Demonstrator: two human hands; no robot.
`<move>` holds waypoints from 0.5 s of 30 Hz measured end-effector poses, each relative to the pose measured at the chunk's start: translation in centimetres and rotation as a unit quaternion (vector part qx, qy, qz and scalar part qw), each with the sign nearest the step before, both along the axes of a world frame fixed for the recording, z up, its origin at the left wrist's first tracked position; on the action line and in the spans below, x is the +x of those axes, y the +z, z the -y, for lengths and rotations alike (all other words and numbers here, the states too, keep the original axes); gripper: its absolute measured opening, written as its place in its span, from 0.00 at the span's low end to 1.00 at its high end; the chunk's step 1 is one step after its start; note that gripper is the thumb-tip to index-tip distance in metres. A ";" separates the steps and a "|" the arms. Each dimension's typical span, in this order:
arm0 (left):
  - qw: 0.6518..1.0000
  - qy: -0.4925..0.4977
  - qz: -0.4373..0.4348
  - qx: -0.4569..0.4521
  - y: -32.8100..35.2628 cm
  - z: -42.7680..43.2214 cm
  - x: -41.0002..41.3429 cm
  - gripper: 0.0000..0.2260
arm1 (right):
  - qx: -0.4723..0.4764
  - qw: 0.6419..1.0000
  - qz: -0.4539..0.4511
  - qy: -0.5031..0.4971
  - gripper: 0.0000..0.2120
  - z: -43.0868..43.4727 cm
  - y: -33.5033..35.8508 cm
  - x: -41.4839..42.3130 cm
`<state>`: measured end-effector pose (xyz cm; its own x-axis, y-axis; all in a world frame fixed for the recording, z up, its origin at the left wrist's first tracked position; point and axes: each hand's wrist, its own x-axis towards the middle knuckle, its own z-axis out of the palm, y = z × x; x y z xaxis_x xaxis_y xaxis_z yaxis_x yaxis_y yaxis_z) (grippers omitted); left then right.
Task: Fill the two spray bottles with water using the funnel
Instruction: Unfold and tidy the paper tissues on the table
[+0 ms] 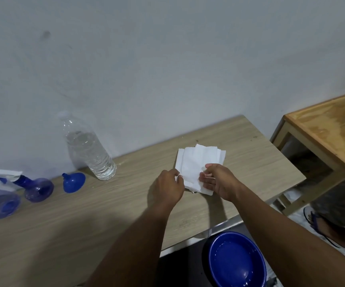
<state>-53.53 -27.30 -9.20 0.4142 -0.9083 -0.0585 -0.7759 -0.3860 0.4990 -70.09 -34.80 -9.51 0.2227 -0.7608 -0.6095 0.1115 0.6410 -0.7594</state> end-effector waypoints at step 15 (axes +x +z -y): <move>0.978 0.177 -0.053 -0.100 1.7 -0.4 4.5 0.07 | -0.054 0.991 -0.083 0.088 0.04 -0.1 -0.6 1.1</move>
<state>-49.02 -26.94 -7.48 0.7053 -0.7075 0.0457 -0.5520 -0.5076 0.6615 -69.03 -34.69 -10.15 0.2607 -0.7819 -0.5663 -0.1276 0.5536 -0.8230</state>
